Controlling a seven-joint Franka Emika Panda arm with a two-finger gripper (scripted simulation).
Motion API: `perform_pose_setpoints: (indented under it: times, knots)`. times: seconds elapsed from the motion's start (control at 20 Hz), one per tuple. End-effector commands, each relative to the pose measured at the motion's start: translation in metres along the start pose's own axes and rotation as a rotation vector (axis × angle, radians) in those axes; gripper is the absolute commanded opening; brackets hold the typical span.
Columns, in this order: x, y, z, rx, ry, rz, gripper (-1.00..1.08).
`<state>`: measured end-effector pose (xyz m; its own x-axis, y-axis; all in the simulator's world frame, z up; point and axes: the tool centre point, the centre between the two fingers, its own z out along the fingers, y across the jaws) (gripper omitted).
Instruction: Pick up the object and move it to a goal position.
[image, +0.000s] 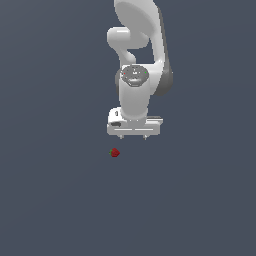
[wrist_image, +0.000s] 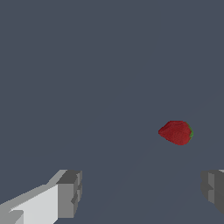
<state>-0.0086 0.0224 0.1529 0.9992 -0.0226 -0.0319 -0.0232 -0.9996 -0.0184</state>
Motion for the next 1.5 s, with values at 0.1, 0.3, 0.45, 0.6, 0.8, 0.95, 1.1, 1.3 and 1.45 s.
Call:
perform_pose_setpoints:
  times: [0.1,0.3,0.45,0.6,0.8,0.95,1.1,1.3,1.45]
  knots:
    - [0.000,-0.001,-0.001,0.002,0.002,0.001,1.00]
    - [-0.001,-0.007,-0.006,0.020,0.013,0.007,1.00]
    - [-0.002,-0.011,-0.010,0.029,0.018,0.015,1.00]
    - [-0.002,-0.011,-0.010,0.030,0.018,0.017,1.00]
    - [-0.002,-0.009,-0.008,0.027,0.018,0.002,1.00]
    - [-0.001,-0.007,-0.006,0.025,0.019,-0.022,1.00]
    - [0.000,-0.003,-0.003,0.022,0.020,-0.057,1.00]
    - [0.001,0.004,0.002,0.017,0.021,-0.120,1.00]
    - [0.003,0.011,0.008,0.011,0.022,-0.181,1.00]
